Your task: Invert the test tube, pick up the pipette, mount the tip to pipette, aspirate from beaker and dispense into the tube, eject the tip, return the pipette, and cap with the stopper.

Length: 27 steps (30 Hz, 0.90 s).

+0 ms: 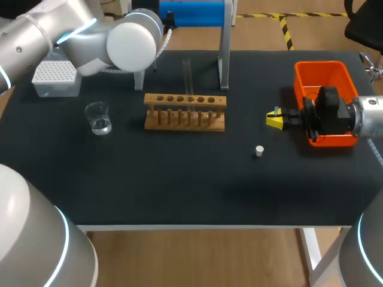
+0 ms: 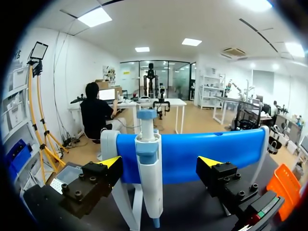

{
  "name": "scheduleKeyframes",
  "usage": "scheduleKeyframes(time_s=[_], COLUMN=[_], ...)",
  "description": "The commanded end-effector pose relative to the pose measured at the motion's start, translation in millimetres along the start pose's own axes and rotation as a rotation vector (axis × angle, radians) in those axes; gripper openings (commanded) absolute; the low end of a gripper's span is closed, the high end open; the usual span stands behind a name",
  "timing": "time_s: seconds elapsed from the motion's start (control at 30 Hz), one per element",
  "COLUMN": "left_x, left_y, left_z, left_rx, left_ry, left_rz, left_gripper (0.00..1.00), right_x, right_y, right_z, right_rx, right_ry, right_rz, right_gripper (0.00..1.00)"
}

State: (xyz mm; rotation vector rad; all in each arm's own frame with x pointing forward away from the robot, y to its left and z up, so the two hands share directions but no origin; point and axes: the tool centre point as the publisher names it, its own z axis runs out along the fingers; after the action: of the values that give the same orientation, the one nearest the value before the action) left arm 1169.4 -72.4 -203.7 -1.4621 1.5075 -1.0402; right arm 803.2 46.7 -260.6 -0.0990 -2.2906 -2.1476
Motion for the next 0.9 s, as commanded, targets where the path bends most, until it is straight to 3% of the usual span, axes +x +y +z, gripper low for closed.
scheduleKeyframes(time_s=[0.03, 0.9], left_x=[-0.3, -4.8], left_y=[-1.2, -1.0], left_z=[5.0, 10.1], left_rx=[-0.007, -0.008], left_ry=[0.007, -0.001], left_rz=[0.001, 0.007], left_gripper=[1.0, 1.0], right_x=[0.0, 0.0], right_y=[0.1, 0.1], right_z=[-1.0, -1.0], right_rx=[0.001, 0.001], right_ry=[0.002, 0.002], right_rz=[0.0, 0.0], right_gripper=[0.0, 0.0])
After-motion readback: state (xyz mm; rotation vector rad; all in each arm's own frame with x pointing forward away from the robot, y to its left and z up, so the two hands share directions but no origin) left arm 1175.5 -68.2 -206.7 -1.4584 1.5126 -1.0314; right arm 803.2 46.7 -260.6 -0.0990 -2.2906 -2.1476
